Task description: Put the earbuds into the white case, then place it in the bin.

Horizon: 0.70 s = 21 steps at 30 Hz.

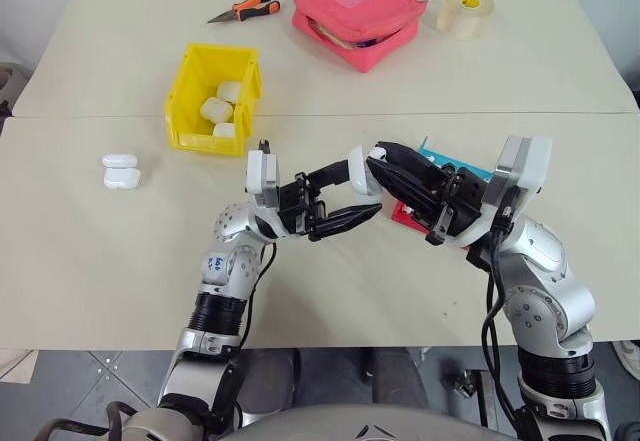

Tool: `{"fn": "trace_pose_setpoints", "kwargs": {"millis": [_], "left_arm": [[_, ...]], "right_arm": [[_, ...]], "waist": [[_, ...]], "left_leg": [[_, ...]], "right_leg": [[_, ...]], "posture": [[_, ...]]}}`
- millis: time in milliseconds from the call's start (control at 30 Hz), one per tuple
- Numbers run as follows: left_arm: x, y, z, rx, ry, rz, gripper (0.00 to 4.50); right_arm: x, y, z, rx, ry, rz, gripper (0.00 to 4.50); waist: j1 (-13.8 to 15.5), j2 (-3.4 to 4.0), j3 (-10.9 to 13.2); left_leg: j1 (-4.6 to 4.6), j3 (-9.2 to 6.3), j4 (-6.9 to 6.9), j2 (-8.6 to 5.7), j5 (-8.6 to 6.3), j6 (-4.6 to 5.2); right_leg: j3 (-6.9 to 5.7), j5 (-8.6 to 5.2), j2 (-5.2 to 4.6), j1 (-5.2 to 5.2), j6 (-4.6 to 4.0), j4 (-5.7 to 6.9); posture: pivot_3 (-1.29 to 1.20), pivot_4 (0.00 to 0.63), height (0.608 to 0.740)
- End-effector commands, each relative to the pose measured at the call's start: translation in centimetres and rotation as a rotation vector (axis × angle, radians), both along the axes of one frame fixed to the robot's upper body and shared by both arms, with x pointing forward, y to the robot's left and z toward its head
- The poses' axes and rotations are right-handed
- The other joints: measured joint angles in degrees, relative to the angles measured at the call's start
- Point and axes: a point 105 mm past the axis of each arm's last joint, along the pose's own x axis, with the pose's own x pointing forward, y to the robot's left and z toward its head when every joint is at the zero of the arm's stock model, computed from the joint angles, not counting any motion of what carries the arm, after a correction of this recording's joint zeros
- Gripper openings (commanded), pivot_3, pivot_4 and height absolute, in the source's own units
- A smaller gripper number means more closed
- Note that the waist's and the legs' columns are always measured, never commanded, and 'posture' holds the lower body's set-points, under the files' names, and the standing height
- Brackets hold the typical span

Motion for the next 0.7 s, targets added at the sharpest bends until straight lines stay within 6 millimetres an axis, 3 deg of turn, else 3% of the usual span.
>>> {"fn": "trace_pose_setpoints", "kwargs": {"millis": [33,467,700], "left_arm": [[-0.6,-0.2,1.4,-0.035,-0.057,-0.025,2.79],[-0.2,-0.4,2.1,-0.062,-0.074,-0.008,2.79],[-0.2,-0.5,2.1,-0.068,-0.076,-0.015,2.79]], "right_arm": [[-0.3,0.3,-0.1,0.004,-0.005,0.015,0.52],[-0.8,0.3,-2.0,-0.07,0.088,0.062,0.52],[-1.0,0.4,-1.4,-0.057,0.094,0.089,2.87]], "waist": [[0.0,0.0,0.0],[0.0,0.0,0.0],[0.0,0.0,0.0]], "left_leg": [[0.0,0.0,0.0,0.0,0.0,0.0],[0.0,0.0,0.0,-0.01,0.0,0.0],[0.0,0.0,-0.01,0.01,0.0,0.0]], "right_leg": [[0.0,0.0,0.0,0.0,0.0,0.0],[0.0,0.0,0.0,0.01,0.0,-0.02],[0.0,0.0,0.0,0.0,0.0,-0.02]], "posture": [[0.0,0.15,0.74],[0.0,0.15,0.74],[0.0,0.15,0.74]]}}
